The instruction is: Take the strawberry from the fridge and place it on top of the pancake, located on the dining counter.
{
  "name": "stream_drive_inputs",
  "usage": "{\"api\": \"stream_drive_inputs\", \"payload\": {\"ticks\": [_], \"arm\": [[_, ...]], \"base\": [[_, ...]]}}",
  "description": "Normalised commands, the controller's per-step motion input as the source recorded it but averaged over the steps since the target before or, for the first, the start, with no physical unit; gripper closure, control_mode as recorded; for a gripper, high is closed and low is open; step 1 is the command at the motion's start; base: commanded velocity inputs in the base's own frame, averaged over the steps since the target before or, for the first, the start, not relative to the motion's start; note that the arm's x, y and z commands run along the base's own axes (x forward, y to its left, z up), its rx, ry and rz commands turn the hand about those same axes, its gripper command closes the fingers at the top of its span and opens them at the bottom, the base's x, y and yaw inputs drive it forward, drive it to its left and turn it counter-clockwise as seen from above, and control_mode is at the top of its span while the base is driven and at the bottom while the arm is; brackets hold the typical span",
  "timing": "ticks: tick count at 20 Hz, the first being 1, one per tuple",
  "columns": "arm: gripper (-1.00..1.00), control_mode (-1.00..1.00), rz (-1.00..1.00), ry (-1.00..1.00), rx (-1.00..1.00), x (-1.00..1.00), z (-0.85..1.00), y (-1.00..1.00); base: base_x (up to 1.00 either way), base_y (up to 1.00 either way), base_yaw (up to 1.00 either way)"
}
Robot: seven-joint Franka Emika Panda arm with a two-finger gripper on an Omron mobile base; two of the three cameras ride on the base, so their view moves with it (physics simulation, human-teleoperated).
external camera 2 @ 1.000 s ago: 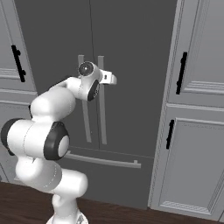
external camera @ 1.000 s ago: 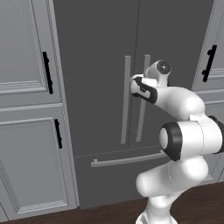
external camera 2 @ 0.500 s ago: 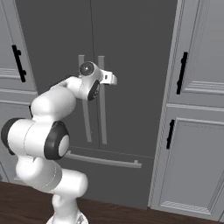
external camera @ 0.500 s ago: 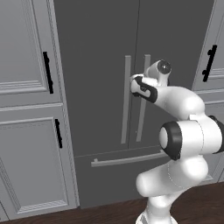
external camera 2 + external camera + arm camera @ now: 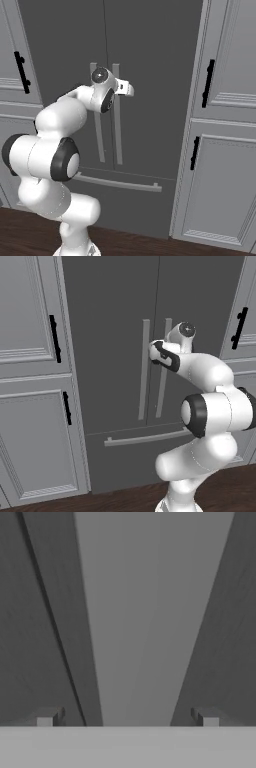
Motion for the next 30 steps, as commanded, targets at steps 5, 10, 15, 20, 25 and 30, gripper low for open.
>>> {"api": "stream_drive_inputs", "payload": {"ticks": [5,10,15,20,25,30], "arm": [[-1.00,-1.00,0.00,0.01,0.00,0.51,-0.02,0.00],[1.00,-1.00,0.00,-0.04,0.01,0.42,-0.12,-0.01],[1.00,-1.00,0.00,0.00,0.01,0.33,0.00,-0.02],[1.00,-1.00,0.00,0.02,0.00,-0.03,0.00,-0.30],[1.00,-1.00,0.00,0.10,0.00,-0.51,-0.06,-0.48],[1.00,-1.00,0.01,0.04,0.00,-0.77,-0.07,-0.62]], "base": [[0.00,0.00,0.00],[0.00,0.00,0.00],[0.00,0.00,0.00],[0.00,0.00,0.00],[0.00,0.00,0.00],[0.00,0.00,0.00]]}}
